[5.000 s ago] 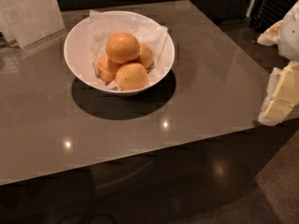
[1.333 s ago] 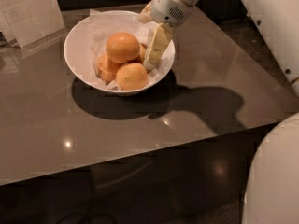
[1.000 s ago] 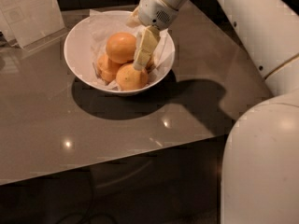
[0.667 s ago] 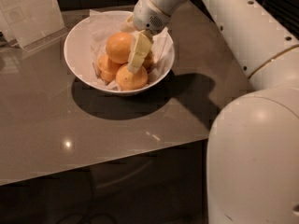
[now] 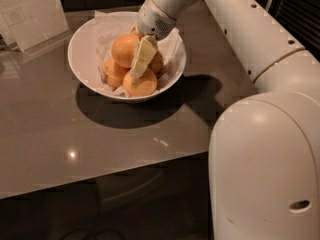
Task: Pick orange from white bowl
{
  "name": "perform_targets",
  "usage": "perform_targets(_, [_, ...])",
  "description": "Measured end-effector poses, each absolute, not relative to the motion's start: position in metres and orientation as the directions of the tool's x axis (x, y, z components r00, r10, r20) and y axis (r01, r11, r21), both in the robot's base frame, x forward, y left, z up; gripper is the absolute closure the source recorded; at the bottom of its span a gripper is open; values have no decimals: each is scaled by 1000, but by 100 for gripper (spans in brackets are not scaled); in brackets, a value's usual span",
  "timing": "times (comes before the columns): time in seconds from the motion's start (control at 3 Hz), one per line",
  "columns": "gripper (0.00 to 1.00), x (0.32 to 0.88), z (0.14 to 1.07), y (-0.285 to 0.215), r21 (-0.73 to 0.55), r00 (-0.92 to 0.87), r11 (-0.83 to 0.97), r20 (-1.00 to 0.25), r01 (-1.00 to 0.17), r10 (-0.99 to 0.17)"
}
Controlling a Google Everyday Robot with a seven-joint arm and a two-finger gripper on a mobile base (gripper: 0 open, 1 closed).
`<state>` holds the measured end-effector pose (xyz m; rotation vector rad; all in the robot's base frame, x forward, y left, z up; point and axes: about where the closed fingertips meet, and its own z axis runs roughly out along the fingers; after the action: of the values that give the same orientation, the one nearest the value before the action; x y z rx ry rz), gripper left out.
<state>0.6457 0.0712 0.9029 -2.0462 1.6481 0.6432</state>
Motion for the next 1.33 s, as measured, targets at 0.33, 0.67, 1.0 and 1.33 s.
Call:
perform_targets(0.33, [65,646,903,71,-44,185,-199,-601,-979,-778])
perform_targets(0.67, [89,646,903,71,-44,185,-199,-601,-979,-778])
perform_targets(1.0, [100,646,903,71,-44,185,-199,-601,-979,-778])
perform_targets(1.33, [100,645,905,71,-49,187,-197,-601,-979,-777])
